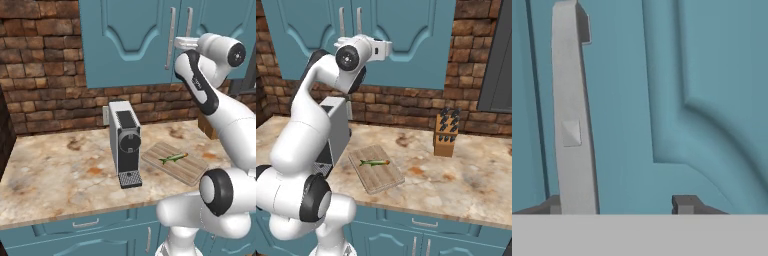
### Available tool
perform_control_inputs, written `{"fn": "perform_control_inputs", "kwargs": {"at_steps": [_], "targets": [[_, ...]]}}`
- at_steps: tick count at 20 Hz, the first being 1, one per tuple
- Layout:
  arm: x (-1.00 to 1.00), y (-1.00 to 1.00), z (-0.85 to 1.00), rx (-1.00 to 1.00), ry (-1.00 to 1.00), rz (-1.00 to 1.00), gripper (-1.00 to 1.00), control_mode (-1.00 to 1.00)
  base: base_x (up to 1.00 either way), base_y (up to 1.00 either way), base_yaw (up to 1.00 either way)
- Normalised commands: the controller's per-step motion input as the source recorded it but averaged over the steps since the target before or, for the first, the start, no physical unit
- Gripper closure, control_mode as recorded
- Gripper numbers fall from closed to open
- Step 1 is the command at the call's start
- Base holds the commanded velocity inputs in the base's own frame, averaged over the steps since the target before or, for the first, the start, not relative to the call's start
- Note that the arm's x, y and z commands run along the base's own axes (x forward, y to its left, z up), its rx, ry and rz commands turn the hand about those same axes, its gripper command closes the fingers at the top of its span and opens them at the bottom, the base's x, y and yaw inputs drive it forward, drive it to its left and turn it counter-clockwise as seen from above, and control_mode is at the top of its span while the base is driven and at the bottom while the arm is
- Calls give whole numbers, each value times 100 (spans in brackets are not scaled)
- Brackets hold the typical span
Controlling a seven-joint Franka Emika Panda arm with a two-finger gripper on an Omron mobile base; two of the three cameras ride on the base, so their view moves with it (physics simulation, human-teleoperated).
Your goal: Open the cabinet, retrieve the rolling pin, and place it next to the meat on the cutting board to prepare for tenderizing.
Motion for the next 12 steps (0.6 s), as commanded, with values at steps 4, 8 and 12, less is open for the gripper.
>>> {"fn": "perform_control_inputs", "kwargs": {"at_steps": [4,8,12], "targets": [[3,26,0,-2,0,0,100,-100,0,0,0],[2,29,0,-1,0,0,100,-100,0,0,0],[-23,17,-10,-3,-2,0,100,-100,0,0,0]]}}
